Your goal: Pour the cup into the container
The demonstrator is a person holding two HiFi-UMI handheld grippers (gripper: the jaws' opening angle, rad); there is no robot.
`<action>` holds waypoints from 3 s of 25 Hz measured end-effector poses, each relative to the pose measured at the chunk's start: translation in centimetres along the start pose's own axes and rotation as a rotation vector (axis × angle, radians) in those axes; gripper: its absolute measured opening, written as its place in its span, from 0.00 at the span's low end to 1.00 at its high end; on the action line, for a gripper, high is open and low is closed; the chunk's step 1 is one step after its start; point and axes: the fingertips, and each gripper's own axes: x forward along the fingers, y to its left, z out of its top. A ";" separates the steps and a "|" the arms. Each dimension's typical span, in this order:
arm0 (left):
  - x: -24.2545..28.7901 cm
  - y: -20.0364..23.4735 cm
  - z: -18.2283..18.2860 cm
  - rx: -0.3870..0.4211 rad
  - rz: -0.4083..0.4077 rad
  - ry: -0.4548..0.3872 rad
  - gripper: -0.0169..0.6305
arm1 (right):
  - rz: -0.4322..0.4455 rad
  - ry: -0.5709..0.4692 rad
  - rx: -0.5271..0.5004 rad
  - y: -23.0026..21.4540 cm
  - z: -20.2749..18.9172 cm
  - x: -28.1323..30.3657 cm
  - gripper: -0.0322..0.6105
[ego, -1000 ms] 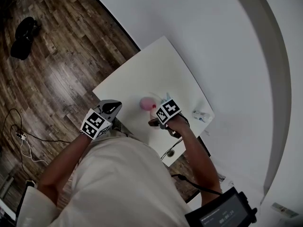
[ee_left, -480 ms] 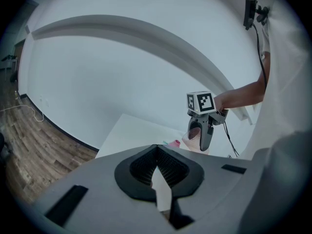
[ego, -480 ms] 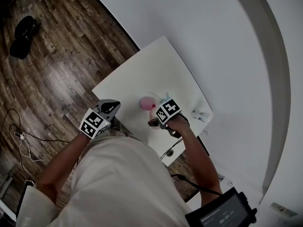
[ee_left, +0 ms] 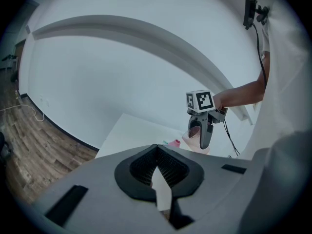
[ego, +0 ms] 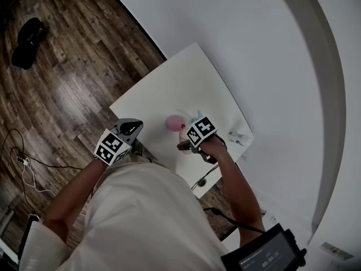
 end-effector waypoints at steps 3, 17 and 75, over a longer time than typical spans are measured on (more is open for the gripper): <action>0.2 -0.1 -0.1 0.000 0.001 0.001 0.04 | 0.004 0.007 0.001 -0.1 -0.3 0.0 0.64; 0.4 -0.1 -0.3 -0.003 0.000 0.000 0.04 | 0.012 0.028 -0.002 -0.1 -0.4 -0.1 0.64; 0.3 0.3 -1.3 -0.019 0.015 -0.008 0.04 | 0.023 0.118 -0.016 -0.4 -0.8 -1.0 0.64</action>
